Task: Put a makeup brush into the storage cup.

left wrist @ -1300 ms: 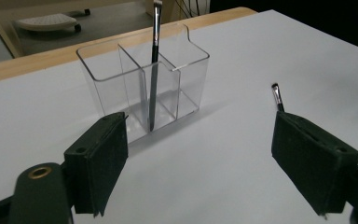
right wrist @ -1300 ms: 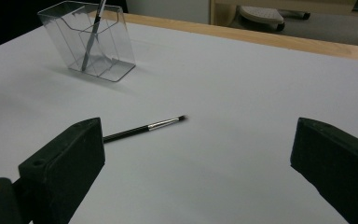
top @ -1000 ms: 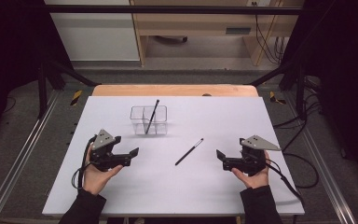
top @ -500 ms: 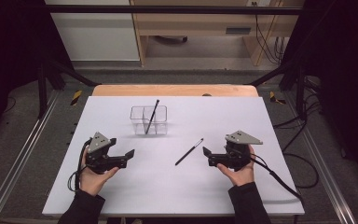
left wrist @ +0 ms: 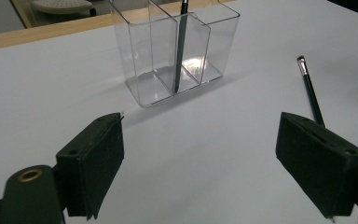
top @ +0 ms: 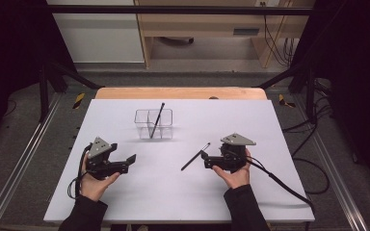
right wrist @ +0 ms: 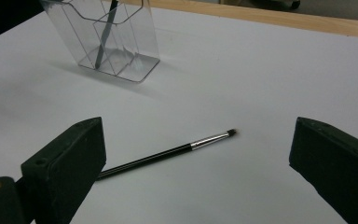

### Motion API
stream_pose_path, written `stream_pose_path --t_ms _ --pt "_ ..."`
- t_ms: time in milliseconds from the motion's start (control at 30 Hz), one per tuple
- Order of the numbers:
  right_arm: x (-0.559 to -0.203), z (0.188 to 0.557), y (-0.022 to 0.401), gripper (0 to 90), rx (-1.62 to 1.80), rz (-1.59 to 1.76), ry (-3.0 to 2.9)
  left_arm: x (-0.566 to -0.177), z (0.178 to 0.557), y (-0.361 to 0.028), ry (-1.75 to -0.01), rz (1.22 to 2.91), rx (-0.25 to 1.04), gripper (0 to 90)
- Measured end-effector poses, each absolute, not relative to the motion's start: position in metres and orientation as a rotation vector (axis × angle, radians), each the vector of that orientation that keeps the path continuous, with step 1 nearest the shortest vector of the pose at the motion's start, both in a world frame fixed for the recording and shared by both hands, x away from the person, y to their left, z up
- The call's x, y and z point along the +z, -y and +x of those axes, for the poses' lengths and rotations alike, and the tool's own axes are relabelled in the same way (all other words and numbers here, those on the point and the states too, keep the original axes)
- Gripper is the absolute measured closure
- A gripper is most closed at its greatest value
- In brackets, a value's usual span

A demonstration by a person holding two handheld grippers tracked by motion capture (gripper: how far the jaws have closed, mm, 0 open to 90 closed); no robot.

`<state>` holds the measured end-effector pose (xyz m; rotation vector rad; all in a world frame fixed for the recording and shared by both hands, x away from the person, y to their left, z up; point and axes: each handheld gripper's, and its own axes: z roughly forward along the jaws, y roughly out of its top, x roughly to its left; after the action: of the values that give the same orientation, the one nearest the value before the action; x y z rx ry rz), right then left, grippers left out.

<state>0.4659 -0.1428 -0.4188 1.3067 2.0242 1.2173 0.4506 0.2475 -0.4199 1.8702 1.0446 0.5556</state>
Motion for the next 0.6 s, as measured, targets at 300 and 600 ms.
stream_pose_path --t_ms 300,600 --pt "-0.43 0.476 0.137 4.4 1.183 1.344 -2.024 -0.422 0.45 -0.248 -1.042 1.872 0.558 14.3" --pt "-0.438 0.486 0.118 5.1 1.158 1.355 -2.035 -0.422 0.45 -0.247 -1.041 1.883 0.563 14.5"
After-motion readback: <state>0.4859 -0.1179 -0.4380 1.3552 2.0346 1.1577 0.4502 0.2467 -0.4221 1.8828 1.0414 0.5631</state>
